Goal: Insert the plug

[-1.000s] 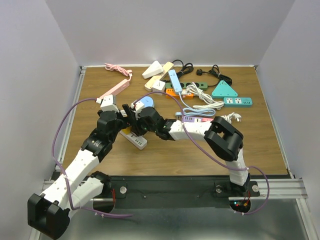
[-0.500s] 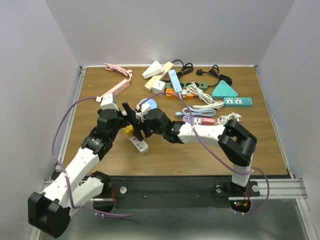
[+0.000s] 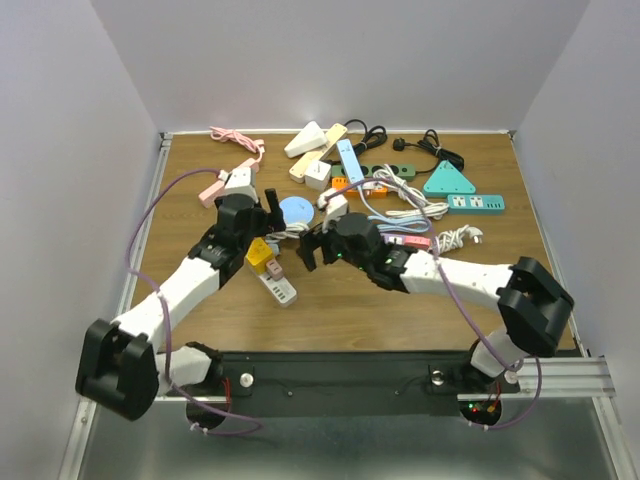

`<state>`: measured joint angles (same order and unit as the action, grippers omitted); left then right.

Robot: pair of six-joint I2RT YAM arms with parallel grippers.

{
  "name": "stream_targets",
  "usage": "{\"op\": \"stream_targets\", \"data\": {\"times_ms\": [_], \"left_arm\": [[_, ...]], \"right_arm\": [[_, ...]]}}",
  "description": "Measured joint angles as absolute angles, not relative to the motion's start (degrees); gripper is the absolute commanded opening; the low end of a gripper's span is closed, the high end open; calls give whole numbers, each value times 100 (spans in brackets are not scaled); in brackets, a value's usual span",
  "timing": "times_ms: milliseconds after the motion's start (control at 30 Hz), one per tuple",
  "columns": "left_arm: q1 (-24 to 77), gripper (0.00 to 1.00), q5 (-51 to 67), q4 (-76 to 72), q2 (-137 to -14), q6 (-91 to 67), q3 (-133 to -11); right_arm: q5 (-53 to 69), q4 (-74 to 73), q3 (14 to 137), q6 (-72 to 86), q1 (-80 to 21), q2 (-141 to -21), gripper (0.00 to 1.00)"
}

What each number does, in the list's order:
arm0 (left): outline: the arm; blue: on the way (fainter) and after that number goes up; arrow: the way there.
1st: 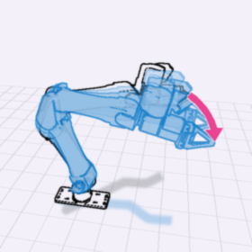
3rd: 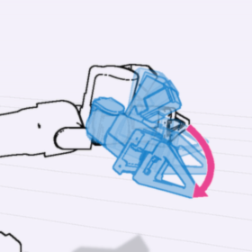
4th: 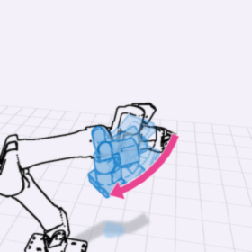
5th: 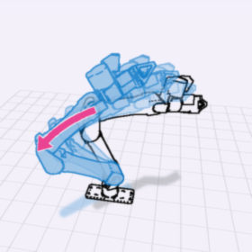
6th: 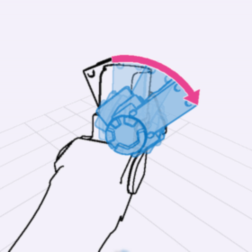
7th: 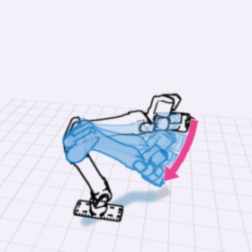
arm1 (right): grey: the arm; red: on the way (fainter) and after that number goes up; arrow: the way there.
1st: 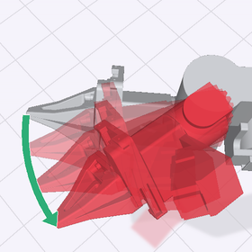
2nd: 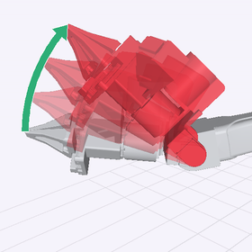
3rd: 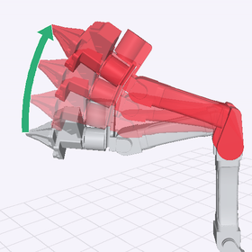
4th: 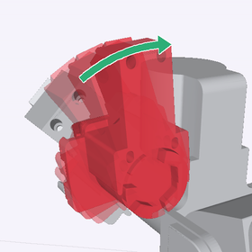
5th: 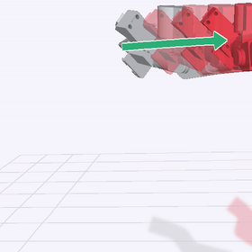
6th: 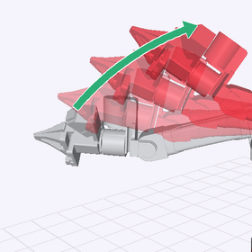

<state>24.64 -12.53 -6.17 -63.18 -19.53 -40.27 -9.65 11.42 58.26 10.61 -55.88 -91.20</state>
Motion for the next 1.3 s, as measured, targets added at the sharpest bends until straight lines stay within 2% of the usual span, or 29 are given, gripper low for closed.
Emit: {"op": "stream_targets", "data": {"times_ms": [233, 500, 967, 1300], "left_arm": [[2587, 99, -1170, -1037, -8206, -1284, -5638], [2644, 99, -751, -1234, -10012, -707, -7310], [2694, 99, -390, -646, -12551, 145, -9942], [2694, 99, -473, -130, -13045, 255, -10401]], "right_arm": [[-1214, 1107, 4991, 1404, -4104, -8007, 99], [-906, 1052, 4987, 1824, -2685, -7909, 99], [-178, 1044, 4965, 1951, -2307, -7830, 99], [47, 1024, 4965, 1973, -2206, -7828, 99]]}}
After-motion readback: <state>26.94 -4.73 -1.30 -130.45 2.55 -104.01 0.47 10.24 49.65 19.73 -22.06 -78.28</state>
